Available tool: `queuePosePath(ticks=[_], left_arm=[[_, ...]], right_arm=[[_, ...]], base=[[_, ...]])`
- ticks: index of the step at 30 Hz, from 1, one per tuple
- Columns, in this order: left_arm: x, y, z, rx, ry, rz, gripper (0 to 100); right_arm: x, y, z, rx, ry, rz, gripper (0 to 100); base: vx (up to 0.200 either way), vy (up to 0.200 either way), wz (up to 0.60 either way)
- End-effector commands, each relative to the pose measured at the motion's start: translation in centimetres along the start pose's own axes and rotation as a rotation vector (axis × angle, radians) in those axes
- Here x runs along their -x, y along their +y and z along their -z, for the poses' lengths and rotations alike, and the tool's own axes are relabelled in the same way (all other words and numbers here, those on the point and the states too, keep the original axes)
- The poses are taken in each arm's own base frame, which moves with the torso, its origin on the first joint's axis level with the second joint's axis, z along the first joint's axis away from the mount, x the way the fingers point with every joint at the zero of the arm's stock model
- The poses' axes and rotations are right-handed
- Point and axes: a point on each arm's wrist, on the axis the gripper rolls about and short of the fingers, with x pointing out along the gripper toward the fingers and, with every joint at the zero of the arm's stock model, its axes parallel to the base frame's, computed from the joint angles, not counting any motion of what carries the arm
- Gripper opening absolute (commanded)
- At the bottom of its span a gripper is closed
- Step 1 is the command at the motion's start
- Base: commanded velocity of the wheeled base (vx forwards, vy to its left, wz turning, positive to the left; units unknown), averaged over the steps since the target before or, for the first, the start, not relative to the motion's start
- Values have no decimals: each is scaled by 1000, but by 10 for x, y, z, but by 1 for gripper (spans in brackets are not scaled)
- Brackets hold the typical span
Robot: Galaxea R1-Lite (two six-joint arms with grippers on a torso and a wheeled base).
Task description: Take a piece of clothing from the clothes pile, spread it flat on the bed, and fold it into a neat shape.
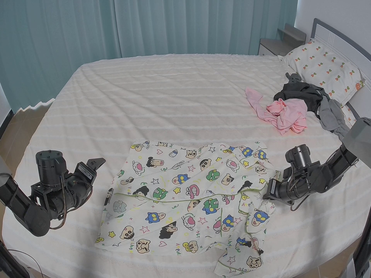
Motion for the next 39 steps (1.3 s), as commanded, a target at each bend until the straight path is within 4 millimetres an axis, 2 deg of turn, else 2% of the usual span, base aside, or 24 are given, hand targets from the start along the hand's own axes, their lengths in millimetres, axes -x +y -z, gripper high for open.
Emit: queuePosePath(ticks=[1,5,10,17,24,25,30,31,35,39], left_arm=[[-1,0,2,-5,5,0,100],[-1,2,4,-7,17,-9,100],[-7,7,11,-18,47,-34,100],[-10,10,14,-20,57,-49,100],[-15,14,21,-31,87,-70,100],[-16,17,23,-31,100,-78,100],[-21,21,27,-32,137,-89,100],[-23,24,28,-26,172,-85,100],[-25,31,32,-18,234,-95,100],[-29,39,39,-24,261,-130,100]], right_arm=[[22,-16,1,-17,-46,11,0],[35,-30,0,38,-64,35,0],[38,-43,-1,106,-80,104,0],[33,-54,3,158,-77,204,0],[19,-57,10,179,-82,202,0],[17,-57,8,175,-111,194,100],[27,-58,13,177,-164,172,100],[37,-58,15,168,-206,149,100],[55,-56,30,101,-241,69,100],[62,-54,33,101,-283,15,100]], base=[[0,0,0],[0,0,0],[0,0,0],[0,0,0],[0,0,0],[0,0,0],[0,0,0],[0,0,0],[0,0,0],[0,0,0]])
